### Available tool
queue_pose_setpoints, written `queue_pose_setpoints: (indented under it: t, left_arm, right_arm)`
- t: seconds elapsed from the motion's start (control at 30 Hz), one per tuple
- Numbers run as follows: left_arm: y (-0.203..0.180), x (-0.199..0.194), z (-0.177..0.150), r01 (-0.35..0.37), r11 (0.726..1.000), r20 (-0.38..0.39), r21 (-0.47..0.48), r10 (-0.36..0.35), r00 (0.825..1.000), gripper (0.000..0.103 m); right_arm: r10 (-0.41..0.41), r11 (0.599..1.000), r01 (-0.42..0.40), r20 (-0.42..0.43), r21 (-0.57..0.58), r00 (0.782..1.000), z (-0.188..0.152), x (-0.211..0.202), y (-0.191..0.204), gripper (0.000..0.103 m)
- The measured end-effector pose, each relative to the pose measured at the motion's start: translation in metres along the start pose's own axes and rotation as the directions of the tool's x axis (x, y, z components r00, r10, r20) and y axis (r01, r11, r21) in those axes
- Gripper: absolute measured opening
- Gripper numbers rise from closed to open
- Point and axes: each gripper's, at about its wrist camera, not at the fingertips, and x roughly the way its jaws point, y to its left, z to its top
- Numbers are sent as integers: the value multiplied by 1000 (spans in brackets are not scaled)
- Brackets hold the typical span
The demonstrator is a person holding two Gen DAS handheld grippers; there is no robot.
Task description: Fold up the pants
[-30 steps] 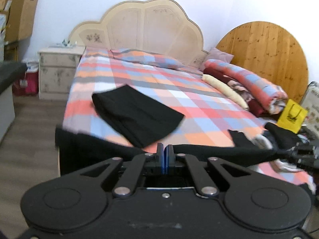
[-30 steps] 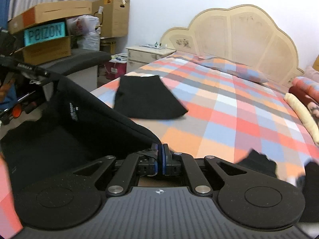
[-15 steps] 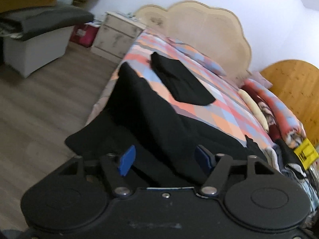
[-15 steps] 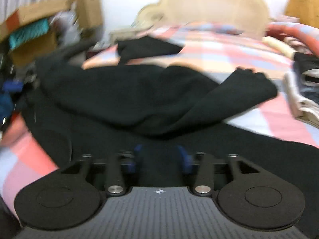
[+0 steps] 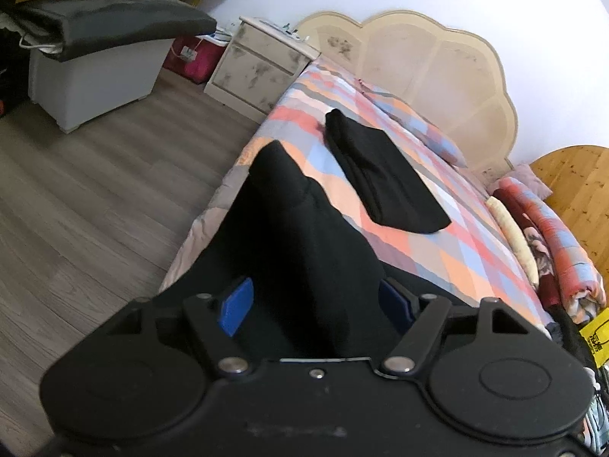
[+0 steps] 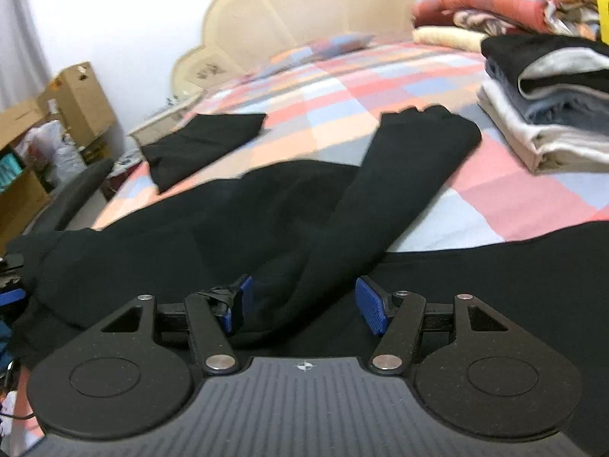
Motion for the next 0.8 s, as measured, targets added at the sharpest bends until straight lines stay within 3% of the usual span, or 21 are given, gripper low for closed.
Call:
queue_pose_setpoints:
  t: [0.03, 0.1, 0.13, 0.17, 0.27, 0.4, 0.53, 0.67, 0.8]
  left_arm:
    - [1, 3, 1, -6, 1000, 0, 0, 6, 1000, 71]
    - [2, 7, 3, -10, 1000, 8, 7, 10, 1000, 56]
    - [1, 9, 5, -3, 1000, 7, 17, 3, 1000, 16]
    - [1, 12, 8, 9, 1000, -7, 26, -9, 1000, 6]
    - [1, 7, 17, 37, 999, 3, 10, -37, 999, 5]
    - [-4, -28, 26, 110, 994, 67, 8, -110, 992, 6]
    - [-12, -71, 9, 129, 989, 102, 69, -136, 985, 6]
    - [-3, -81, -30, 63, 991, 63, 121, -71, 995, 6]
    - [22, -58, -71, -34, 995, -38, 93, 38, 999, 10]
  right_arm:
    - [-3, 1000, 3, -7, 12, 1000, -1, 4, -1, 98]
    - [3, 999, -2, -18, 34, 1000, -1, 11, -3, 83]
    - [4, 999, -3, -23, 39, 1000, 2, 16, -2, 32]
    - [5, 999, -4, -33, 38, 999, 5, 19, -2, 13]
    - [47, 998, -47, 13, 30, 999, 21, 5, -1, 9]
    - [86, 996, -84, 129, -18, 988, 44, -51, 1, 9]
    - [123, 984, -96, 187, -147, 975, 36, -111, 12, 9]
    - [120, 984, -102, 114, -149, 986, -4, -120, 3, 9]
    - [66, 995, -69, -46, -67, 997, -50, -85, -16, 8]
